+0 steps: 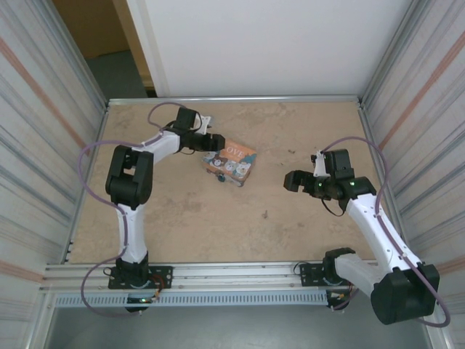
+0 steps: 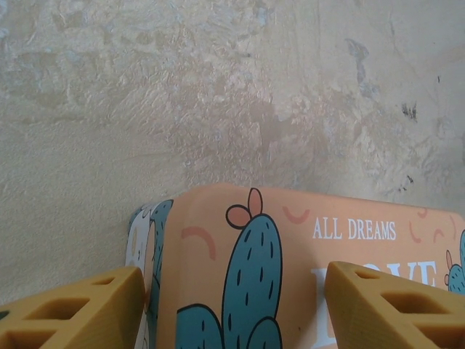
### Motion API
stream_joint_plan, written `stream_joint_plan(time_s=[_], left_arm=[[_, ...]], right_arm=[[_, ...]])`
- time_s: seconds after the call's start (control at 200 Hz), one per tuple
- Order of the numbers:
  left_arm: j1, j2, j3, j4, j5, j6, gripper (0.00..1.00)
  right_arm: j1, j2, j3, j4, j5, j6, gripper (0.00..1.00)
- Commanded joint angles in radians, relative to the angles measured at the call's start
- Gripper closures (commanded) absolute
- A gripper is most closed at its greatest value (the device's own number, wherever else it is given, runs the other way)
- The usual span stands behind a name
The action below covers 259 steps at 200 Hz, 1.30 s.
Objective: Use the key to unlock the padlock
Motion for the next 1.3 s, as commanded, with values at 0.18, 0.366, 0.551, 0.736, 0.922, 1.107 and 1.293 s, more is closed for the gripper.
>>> stream_joint_plan(time_s=[0.18,0.366,0.551,0.736,0.922,1.107,1.293], left_arm=[[0.001,-0.064,-0.052,0.007,0.024,-0.040,0.30],[-0.002,-0.121,-0.127,0.042,0.059,-0.084,0.30],[-0.018,-0.171,-0.197,0.058,0.067,-0.099,0.30],[-0.012,-0.207,-0.236,0.085,0.055,-0.120,0.27],[0.014,-0.313,-0.309,0.152,0.020,-0.163,0.25],[0.018,-0.482,-0.434,0.191,-0.062,-0.168,0.25],[0.012,-0.694,-0.614,0.249,-0.143,-0.202,0.25]], right_arm=[[0.006,0.002,0.023,-0.010,0.012,-0.013,0.01],[0.007,0.006,0.022,-0.009,0.012,-0.010,0.01],[0.009,0.013,0.021,-0.004,0.010,-0.005,0.01],[0.021,0.030,0.034,-0.024,0.009,0.004,0.01],[0.074,0.068,0.057,-0.082,0.020,0.014,0.10],[0.148,0.100,-0.003,-0.034,-0.025,0.098,0.25],[0.248,0.152,-0.085,0.079,-0.032,0.175,0.36]])
